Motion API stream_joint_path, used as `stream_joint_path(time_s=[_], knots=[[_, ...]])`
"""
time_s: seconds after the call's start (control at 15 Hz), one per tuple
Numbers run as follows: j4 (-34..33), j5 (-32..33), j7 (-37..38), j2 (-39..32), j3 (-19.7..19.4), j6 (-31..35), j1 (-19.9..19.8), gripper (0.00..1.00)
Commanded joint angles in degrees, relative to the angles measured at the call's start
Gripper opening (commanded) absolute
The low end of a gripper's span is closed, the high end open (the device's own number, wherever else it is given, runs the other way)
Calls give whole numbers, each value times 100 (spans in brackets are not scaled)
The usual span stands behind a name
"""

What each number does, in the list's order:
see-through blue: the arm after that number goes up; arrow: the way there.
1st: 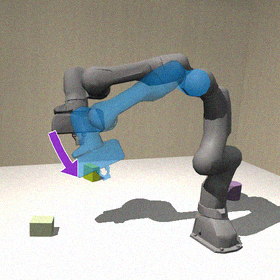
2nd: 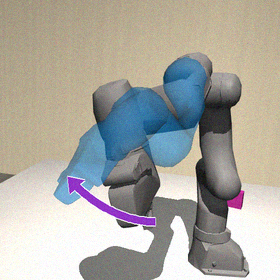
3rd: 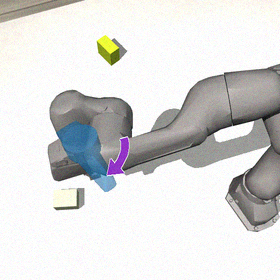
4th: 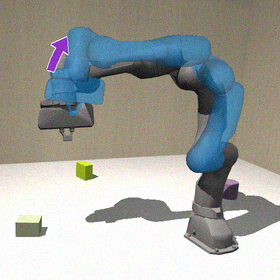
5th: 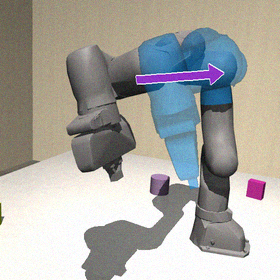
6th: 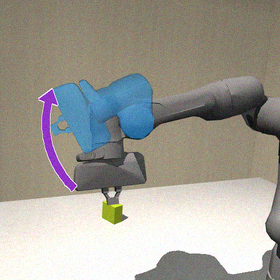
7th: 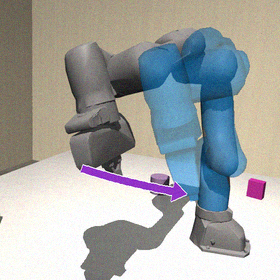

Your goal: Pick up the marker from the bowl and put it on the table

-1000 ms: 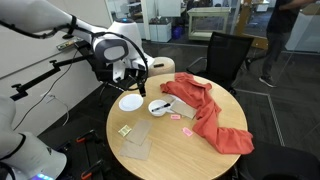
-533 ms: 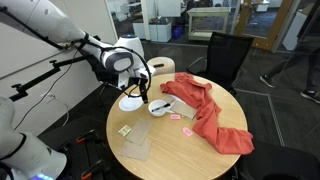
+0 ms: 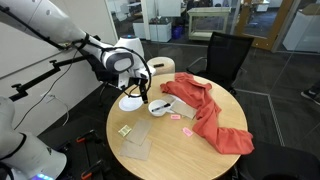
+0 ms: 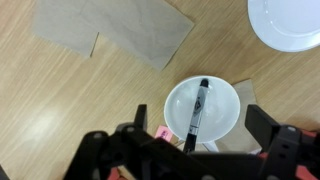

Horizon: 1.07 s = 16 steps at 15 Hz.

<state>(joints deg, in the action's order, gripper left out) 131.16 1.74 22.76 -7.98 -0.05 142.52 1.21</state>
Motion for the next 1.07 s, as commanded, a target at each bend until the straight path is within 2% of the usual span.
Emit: stream_joint_path(time_s=[0.0,0.27,0.47,1.0], knots=[[-123,174,278,-217,-81,108,105,100],[-341,486,716,-632,-161,293,245,100],[-487,647,1035,-956,-306,666,399,100],[-747,597,1052,-1543,-784,1348,734,100]])
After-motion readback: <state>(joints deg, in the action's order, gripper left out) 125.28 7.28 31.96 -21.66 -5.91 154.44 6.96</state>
